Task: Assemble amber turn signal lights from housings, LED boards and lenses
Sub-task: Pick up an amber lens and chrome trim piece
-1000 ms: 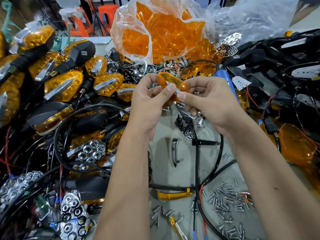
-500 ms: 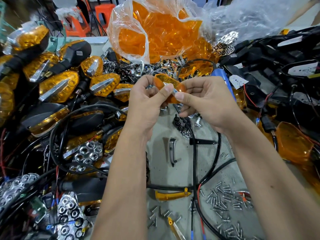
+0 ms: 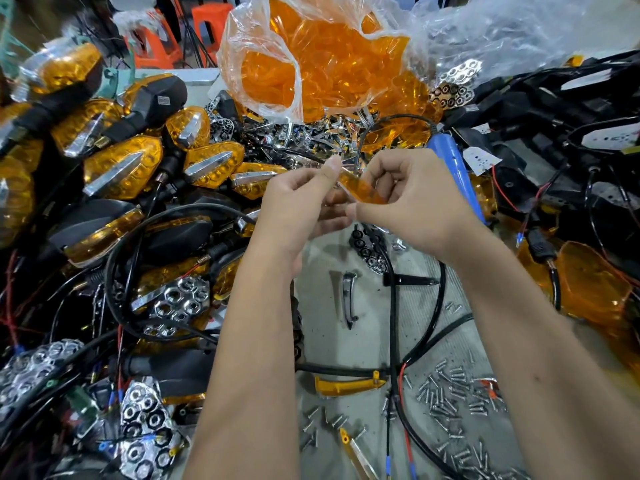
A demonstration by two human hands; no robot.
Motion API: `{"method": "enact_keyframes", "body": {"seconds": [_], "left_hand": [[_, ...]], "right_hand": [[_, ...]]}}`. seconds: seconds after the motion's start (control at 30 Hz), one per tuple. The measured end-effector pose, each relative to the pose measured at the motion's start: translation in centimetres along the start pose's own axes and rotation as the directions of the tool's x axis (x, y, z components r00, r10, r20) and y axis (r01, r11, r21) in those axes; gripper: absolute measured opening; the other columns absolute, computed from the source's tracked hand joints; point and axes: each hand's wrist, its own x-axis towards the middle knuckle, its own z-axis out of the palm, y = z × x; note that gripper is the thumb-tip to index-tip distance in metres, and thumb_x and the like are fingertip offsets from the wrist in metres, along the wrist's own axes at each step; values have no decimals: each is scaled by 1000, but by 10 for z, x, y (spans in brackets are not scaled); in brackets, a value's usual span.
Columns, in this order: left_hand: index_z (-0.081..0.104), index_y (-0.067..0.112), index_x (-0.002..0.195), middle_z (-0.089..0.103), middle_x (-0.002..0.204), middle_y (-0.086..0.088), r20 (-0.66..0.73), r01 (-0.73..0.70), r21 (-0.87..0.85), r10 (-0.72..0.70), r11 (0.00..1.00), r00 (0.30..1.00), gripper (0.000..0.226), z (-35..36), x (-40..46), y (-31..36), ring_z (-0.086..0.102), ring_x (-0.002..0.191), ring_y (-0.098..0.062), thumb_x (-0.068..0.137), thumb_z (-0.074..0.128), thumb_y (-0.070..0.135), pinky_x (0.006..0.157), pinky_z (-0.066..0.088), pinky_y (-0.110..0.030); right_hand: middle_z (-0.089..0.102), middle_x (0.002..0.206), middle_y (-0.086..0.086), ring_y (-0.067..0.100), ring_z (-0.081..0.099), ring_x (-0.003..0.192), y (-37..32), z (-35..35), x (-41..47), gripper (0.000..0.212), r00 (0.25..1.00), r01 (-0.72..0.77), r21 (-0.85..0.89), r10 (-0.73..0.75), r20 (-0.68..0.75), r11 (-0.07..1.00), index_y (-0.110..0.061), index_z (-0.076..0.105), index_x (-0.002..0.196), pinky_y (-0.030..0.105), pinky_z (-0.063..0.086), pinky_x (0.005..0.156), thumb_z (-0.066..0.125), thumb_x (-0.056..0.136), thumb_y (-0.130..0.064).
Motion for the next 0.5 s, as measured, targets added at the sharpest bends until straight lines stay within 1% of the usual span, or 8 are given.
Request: {"method": "enact_keyframes", "body": {"seconds": [0.03,0.1,0.17,0.2,0.27,0.37,0.47,0.5], "left_hand": [[71,7,92,72,76,-11,3,27,8,-27,1000,1000,32,0,0,0,75,69,-26,95,73,39,64,62,-34],[72,5,91,75,83,-18,-34,32,89,-29,996,999,36,-1,1,-1,77,74,-32,93,75,41,62,63,-36],[76,10,81,76,87,-19,-87,-2,199,20,980,996,25,-3,3,-4,77,83,-37,93,77,32,67,65,-43],[76,13,76,76,85,-18,-104,-16,263,44,965,994,22,-4,4,-4,76,84,-39,92,76,27,70,65,-47],[76,13,71,75,77,-15,-99,-40,370,83,928,992,21,-7,4,-3,76,80,-38,91,73,18,72,65,-52],[77,16,74,76,72,-7,-45,-69,498,106,864,993,18,-11,2,3,77,70,-26,91,73,13,65,66,-45],[76,21,76,76,71,-1,-17,-89,664,134,743,991,14,-15,1,9,75,67,-20,88,77,15,65,65,-41],[75,23,77,75,73,0,-12,-76,703,119,707,993,13,-16,1,10,74,68,-20,85,80,15,66,64,-39]], "right_hand": [[54,56,-4,4,42,48,-1,2,0,27,999,28,-87,-26,23,996,-19,65,76,23,36,53,91,74,-15],[57,58,-9,3,47,47,-5,2,0,27,988,65,-159,-41,147,985,-21,66,76,21,39,55,91,73,-13],[66,64,-4,2,54,48,-7,1,-2,20,958,66,-127,-27,284,990,-17,71,81,20,46,55,91,75,-12],[68,64,-1,4,57,47,-8,0,-4,16,955,53,-81,-26,297,995,-15,73,83,22,49,54,89,78,-12],[67,58,0,14,61,44,-7,-1,-4,8,981,17,47,-26,194,999,-12,74,84,27,52,47,82,87,-12],[64,60,-4,18,59,42,-5,0,-2,11,1000,-16,113,16,0,993,-11,71,86,32,52,43,73,96,-15],[69,79,4,17,64,50,-2,7,0,2,991,-74,45,68,113,996,-17,71,100,32,55,46,71,97,-17],[71,80,2,11,65,53,0,10,0,10,984,-68,-26,71,161,997,-20,71,104,27,54,49,73,95,-17]]}}
